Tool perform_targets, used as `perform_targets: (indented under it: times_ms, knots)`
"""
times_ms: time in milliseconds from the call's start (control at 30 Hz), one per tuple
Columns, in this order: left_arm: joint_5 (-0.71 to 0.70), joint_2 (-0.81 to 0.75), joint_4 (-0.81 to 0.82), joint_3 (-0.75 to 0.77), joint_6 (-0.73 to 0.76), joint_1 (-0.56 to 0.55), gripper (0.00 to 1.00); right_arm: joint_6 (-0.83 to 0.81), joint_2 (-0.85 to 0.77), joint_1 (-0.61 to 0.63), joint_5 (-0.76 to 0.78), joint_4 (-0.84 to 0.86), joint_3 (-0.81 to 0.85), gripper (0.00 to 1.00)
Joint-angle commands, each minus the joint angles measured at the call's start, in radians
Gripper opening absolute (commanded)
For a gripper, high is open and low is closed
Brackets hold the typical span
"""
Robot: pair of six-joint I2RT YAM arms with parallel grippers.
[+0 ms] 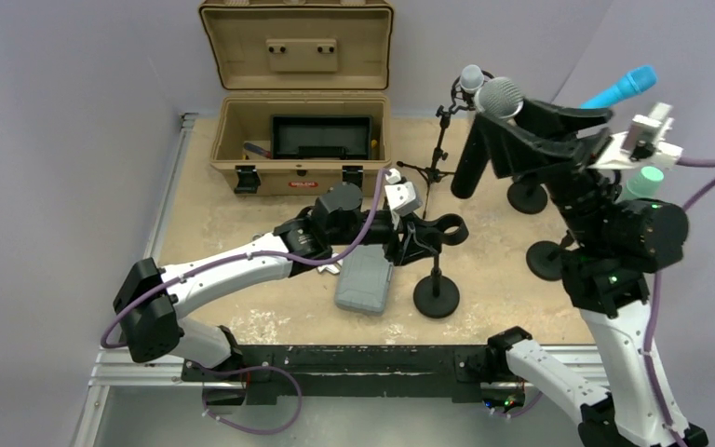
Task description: Remove the microphone from the stand
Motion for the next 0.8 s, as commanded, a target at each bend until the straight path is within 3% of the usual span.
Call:
perform_targets:
  times_ms: [0,133,233,367,633,700,767]
  knots:
    - [-0.085,-0.028,-0.164,0.056,0.017,0.0,0.0,-0.243,-0.023,0.0,0.327,-0.203,0.169,0.0]
    - [-0.169,-0.054,-0.246,0.099,0.014,-0.009,0.0,-0.328,-0.025,-0.001,0.476,-0.404,0.197,0.0]
    - [-0.247,-0.076,-0.28,0.114,0.034,-0.023,0.0,-0.317,-0.061,0.0,0.563,-0.502,0.092,0.0]
    - [-0.241,-0.065,-0.292,0.138,0.035,-0.032,0.0,-0.265,-0.072,0.0,0.695,-0.615,-0.048,0.0]
    - [-0.24,-0.037,-0.313,0.173,0.009,-0.05,0.0,-0.06,0.045,-0.017,0.746,-0.625,-0.279,0.0]
    - [-0.283,-0.029,-0.336,0.178,-0.011,-0.05,0.09,-0.038,0.093,-0.033,0.745,-0.603,-0.321,0.0]
    - [-0.313,-0.026,-0.353,0.189,-0.033,-0.05,0.25,-0.014,0.15,-0.04,0.773,-0.591,-0.352,0.0]
